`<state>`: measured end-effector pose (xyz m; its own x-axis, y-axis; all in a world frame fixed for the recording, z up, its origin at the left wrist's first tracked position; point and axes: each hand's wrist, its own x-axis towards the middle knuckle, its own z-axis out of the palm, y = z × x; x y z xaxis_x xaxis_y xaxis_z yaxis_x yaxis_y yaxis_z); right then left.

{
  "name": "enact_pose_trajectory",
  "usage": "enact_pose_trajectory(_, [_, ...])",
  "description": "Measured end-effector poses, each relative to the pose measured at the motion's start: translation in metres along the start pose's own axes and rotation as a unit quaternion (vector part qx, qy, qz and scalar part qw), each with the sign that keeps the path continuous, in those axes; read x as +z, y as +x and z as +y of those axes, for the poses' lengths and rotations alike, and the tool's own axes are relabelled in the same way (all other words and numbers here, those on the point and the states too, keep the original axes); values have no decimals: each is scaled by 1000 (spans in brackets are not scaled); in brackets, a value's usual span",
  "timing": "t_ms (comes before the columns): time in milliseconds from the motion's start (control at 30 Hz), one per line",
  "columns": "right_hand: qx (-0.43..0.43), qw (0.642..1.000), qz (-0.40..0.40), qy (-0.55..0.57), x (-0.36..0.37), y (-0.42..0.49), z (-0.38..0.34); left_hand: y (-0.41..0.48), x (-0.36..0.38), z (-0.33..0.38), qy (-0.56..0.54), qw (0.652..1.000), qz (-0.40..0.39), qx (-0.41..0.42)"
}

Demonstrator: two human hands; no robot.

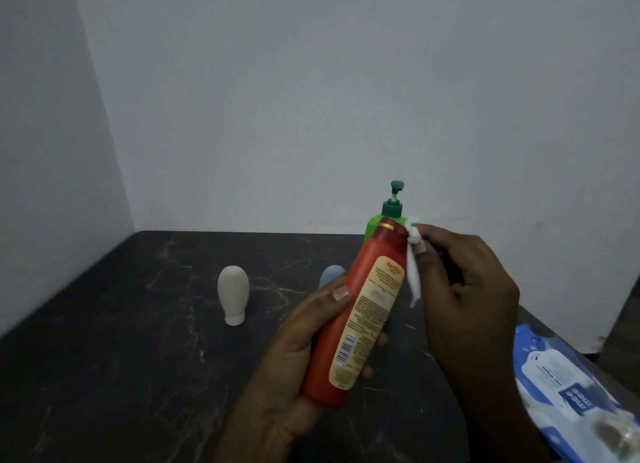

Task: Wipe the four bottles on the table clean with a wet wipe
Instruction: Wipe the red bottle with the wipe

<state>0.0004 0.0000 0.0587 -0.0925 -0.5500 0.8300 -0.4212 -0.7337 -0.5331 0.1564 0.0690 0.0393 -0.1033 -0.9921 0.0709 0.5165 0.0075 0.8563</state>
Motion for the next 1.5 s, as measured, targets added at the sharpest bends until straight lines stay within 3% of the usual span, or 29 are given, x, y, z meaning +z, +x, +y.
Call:
enact_pose_trajectory(233, [223,944,-12,244,6,1,-11,3,-2,-4,-78,997,-15,3])
enact_pose_trajectory(467, [295,904,-88,297,10,-1,-10,6,-6,-3,-124,992,-9,10])
enact_pose_trajectory(567, [274,910,-126,285,9,0,-14,8,-7,-5,-141,990,-8,2])
enact_pose_trajectory(700, [207,938,-154,229,14,-5,-17,12,-6,-8,-166,984,51,44])
enact_pose_trajectory(833, [85,979,-175,64,21,-16,-20,13,-1,-6,-193,974,86,80])
enact_pose_trajectory(900, [20,982,-187,-14,20,-20,-26,13,0,-4,-202,970,94,94])
enact_pose_trajectory(1000, [-18,964,-259,-62,19,-21,-40,13,-4,-1,-222,961,119,118])
enact_pose_trajectory(1133, [-13,902,-425,-78,12,-18,-54,10,-8,7,-248,944,161,146])
enact_pose_trajectory(1200, [-23,885,-460,-67,11,-17,-57,9,-8,10,-249,942,172,142])
enact_pose_trajectory(1300, [-23,906,-420,-55,14,-20,-51,12,-10,6,-241,945,177,132])
enact_pose_trajectory(1400, [-2,965,-259,-44,23,-24,-34,16,-11,-4,-145,966,176,121])
enact_pose_trajectory(1500, [49,991,-124,-5,25,-20,-21,17,-4,-14,-34,976,174,128])
